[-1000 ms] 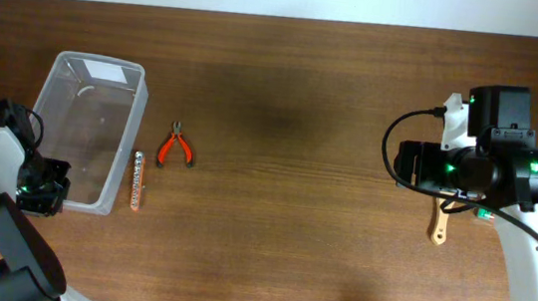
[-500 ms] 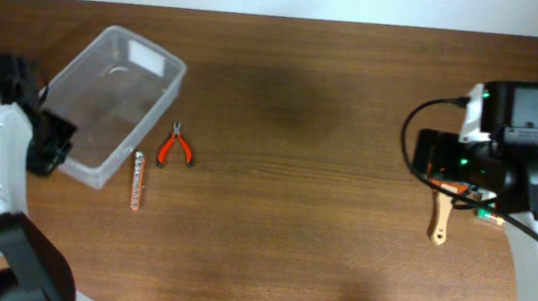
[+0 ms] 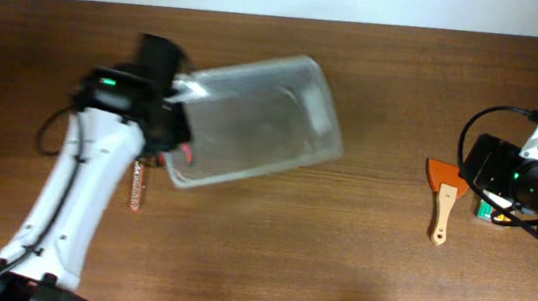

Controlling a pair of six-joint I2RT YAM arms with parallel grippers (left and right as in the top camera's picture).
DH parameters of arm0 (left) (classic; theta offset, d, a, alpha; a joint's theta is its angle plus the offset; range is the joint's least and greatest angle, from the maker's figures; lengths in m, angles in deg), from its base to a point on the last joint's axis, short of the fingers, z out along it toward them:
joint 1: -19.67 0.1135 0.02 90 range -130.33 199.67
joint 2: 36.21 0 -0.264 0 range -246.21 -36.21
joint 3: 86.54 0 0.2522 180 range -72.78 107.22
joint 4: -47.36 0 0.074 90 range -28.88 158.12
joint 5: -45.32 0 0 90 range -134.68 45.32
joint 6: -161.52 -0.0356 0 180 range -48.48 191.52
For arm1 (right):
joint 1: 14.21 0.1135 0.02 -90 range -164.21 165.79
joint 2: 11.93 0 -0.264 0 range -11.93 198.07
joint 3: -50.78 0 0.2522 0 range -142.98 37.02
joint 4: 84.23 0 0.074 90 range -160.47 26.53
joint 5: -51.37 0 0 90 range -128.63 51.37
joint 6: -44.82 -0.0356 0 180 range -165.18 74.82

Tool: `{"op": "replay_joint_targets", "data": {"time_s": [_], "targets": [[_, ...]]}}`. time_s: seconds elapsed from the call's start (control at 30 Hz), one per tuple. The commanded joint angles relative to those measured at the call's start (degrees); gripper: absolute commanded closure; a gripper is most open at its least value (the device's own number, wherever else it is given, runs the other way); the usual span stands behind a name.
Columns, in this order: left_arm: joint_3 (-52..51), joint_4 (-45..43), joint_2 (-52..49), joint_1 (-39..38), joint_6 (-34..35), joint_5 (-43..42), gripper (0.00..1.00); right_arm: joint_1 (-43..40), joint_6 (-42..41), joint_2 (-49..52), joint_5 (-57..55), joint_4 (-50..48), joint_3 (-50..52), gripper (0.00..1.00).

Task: Pack container
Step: 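Slide the clear container right to the table center with the left gripper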

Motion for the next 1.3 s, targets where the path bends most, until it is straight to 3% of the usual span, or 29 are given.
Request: {"op": "replay_joint_targets", "data": {"time_s": [0.0,0.13,0.9,1.27], "targets": [[0.39,-0.13,-0.04,-5.18,-0.87,0.50,0.98,-0.26,-0.63,-0.33,-1.09,0.00,-0.94,0.01],[-0.44,-0.42,-1.88,-8.26,-0.87,0.85,0.98,-0.15,-0.61,-0.33,-0.85,0.00,-0.94,0.01],[-6.03,-4.90,-21.00,-8.31,-0.87,-0.20,0.98,-0.15,-0.48,-0.33,-0.04,0.00,-0.94,0.01],[-6.05,-4.90,-23.39,-8.31,-0.87,-0.20,0.97,-0.15,-0.48,-0.33,-0.04,-0.02,-0.94,0.01]]}}
